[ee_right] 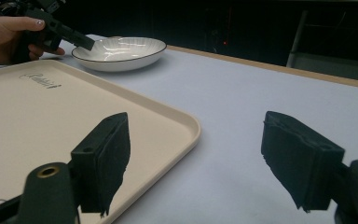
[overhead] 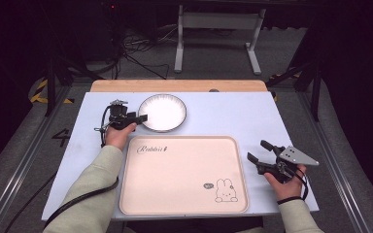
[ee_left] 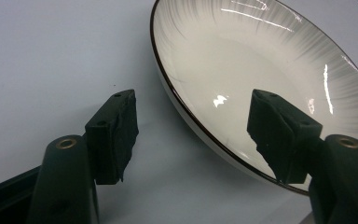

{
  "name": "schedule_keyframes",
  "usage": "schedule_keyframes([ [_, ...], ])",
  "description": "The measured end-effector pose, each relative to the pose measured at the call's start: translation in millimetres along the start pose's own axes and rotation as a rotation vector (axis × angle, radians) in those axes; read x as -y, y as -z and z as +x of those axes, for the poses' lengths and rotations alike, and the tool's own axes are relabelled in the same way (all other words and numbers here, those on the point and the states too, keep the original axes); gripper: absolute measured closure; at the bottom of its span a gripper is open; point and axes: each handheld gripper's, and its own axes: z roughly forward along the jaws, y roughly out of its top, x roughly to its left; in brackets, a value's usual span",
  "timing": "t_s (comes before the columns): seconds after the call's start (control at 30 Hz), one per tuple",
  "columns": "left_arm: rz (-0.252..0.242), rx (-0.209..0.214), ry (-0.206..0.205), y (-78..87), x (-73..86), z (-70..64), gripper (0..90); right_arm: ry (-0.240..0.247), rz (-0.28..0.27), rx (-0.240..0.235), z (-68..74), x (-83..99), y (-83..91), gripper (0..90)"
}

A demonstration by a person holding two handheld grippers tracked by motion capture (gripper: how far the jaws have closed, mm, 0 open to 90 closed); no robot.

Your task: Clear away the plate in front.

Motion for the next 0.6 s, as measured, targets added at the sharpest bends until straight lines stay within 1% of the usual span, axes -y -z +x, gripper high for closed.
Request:
schedule_keyframes([
  [0.03, 0.014, 0.006, 0.006, -1.2, -0.3, -0.1, 35.9, 0.001, 0.002, 0.000, -0.1, -0.1, 0.0, 24.3],
  [0.1, 0.016, -0.004, 0.000, -1.8, -0.6, -0.9, 41.0, 0.003, 0.002, -0.003, 0.1, -0.1, -0.2, 24.4],
  [0.17, 0.018, -0.013, -0.001, -2.1, -0.7, -1.9, 43.9, 0.004, 0.003, -0.003, 0.3, -0.2, -0.3, 24.5],
  [0.27, 0.025, 0.011, 0.005, -3.4, -1.1, -2.2, 51.1, 0.009, 0.003, -0.001, 0.2, -0.1, -0.5, 24.5],
  [0.33, 0.029, 0.014, 0.012, -3.9, -1.5, -2.7, 54.3, 0.009, 0.003, -0.001, 0.3, -0.1, -0.5, 24.5],
  [0.37, 0.033, 0.013, 0.021, -4.2, -1.9, -3.1, 54.3, 0.009, 0.003, -0.001, 0.3, -0.1, -0.5, 24.5],
  [0.43, 0.037, 0.022, 0.068, -4.6, -3.4, -0.5, 57.4, 0.010, 0.004, -0.001, 0.3, -0.1, -0.7, 24.5],
  [0.47, 0.037, 0.022, 0.068, -4.6, -3.4, -0.5, 58.7, 0.010, 0.004, -0.001, 0.3, -0.1, -0.7, 24.5],
  [0.5, 0.043, 0.021, 0.093, -4.9, -4.8, 0.2, 59.9, 0.008, 0.006, -0.002, 0.8, -0.2, -0.7, 24.5],
  [0.57, 0.050, 0.015, 0.115, -5.1, -5.9, -0.1, 61.8, 0.011, 0.006, -0.003, 0.8, -0.3, -0.8, 24.5],
  [0.6, 0.050, 0.015, 0.115, -5.1, -5.9, -0.1, 62.8, 0.012, 0.007, -0.003, 0.9, -0.3, -0.8, 24.5],
])
